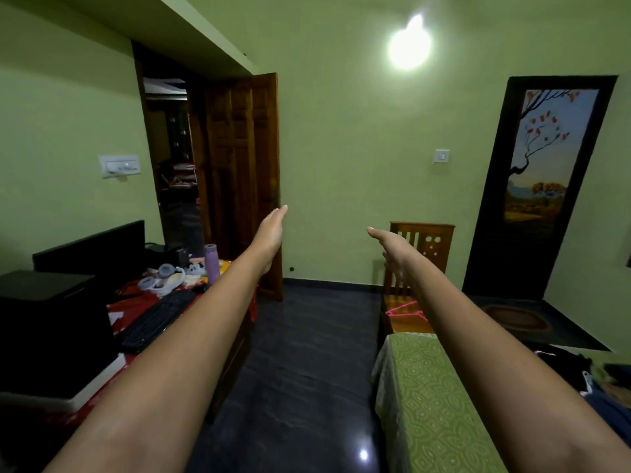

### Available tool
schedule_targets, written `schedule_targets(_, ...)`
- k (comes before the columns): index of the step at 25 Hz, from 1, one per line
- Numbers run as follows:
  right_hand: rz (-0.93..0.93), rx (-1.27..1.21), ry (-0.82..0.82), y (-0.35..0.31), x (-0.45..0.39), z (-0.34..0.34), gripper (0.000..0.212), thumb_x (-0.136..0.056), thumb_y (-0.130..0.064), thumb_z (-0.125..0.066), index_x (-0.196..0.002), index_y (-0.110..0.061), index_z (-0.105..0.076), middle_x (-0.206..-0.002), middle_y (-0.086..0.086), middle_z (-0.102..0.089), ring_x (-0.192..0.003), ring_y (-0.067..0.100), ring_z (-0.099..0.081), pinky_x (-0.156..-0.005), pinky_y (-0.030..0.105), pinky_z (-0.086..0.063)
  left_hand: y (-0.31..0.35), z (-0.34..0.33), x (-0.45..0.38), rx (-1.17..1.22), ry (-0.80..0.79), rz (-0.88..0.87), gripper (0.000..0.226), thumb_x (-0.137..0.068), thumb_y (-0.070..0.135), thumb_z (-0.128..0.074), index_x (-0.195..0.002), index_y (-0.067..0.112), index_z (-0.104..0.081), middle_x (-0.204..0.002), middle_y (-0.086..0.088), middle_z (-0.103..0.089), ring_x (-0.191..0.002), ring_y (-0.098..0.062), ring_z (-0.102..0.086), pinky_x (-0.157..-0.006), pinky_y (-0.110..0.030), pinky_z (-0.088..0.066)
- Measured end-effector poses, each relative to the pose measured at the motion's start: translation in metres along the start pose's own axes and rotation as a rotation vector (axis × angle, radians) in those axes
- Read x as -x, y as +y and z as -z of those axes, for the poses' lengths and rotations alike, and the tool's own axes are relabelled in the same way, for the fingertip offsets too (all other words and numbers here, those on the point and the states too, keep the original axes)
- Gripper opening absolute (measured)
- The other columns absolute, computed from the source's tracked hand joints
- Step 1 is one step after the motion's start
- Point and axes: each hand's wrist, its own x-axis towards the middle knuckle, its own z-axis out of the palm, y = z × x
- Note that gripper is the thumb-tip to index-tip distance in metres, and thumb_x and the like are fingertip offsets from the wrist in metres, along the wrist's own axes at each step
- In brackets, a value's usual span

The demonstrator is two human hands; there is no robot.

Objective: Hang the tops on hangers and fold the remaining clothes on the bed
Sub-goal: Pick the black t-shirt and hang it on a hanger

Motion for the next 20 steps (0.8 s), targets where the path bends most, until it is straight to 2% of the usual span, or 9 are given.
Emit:
schedule_targets(5,-0.031,-0.037,0.002,0.012,-0.12,-0.002,0.067,-0.094,-0.044,-0.051,-0.149,-0.012,-0.028,-0.157,0.009,-0.024,-0.143,0.032,-0.023,-0.115,0.044,-0.02,-0.038,-0.038,-0.108,-0.017,-0.034,0.044,0.056,-0.102,0.039,-0.035,-0.15,0.012,-0.024,-0.156,-0.003,-0.025,-0.144,-0.019,-0.023,-0.119,-0.036,-0.019)
schedule_targets(12,-0.017,-0.071,0.025,0.017,-0.316,0.024,0.07,-0.093,-0.046,-0.052,-0.15,-0.013,-0.026,-0.156,0.008,-0.025,-0.142,0.033,-0.024,-0.116,0.045,-0.02,-0.092,-0.105,-0.276,-0.048,-0.054,0.022,0.058,-0.101,0.044,-0.034,-0.151,0.017,-0.022,-0.158,-0.001,-0.022,-0.145,-0.018,-0.019,-0.12,-0.04,-0.017)
schedule_targets(16,0.038,-0.069,0.044,-0.009,-0.434,0.062,0.07,-0.091,-0.048,-0.053,-0.148,-0.015,-0.028,-0.156,0.007,-0.025,-0.142,0.031,-0.024,-0.114,0.042,-0.02,-0.102,-0.159,-0.384,-0.034,-0.032,-0.006,0.056,-0.101,0.044,-0.035,-0.15,0.02,-0.025,-0.157,0.002,-0.023,-0.145,-0.017,-0.02,-0.119,-0.04,-0.018)
schedule_targets(20,0.077,-0.038,0.109,-0.012,-0.52,0.117,0.064,-0.092,-0.046,-0.053,-0.145,-0.016,-0.034,-0.155,0.004,-0.029,-0.142,0.028,-0.026,-0.112,0.041,-0.021,-0.114,-0.235,-0.472,-0.027,-0.109,-0.064,0.053,-0.102,0.038,-0.036,-0.15,0.016,-0.027,-0.156,0.002,-0.026,-0.143,-0.013,-0.023,-0.117,-0.035,-0.019)
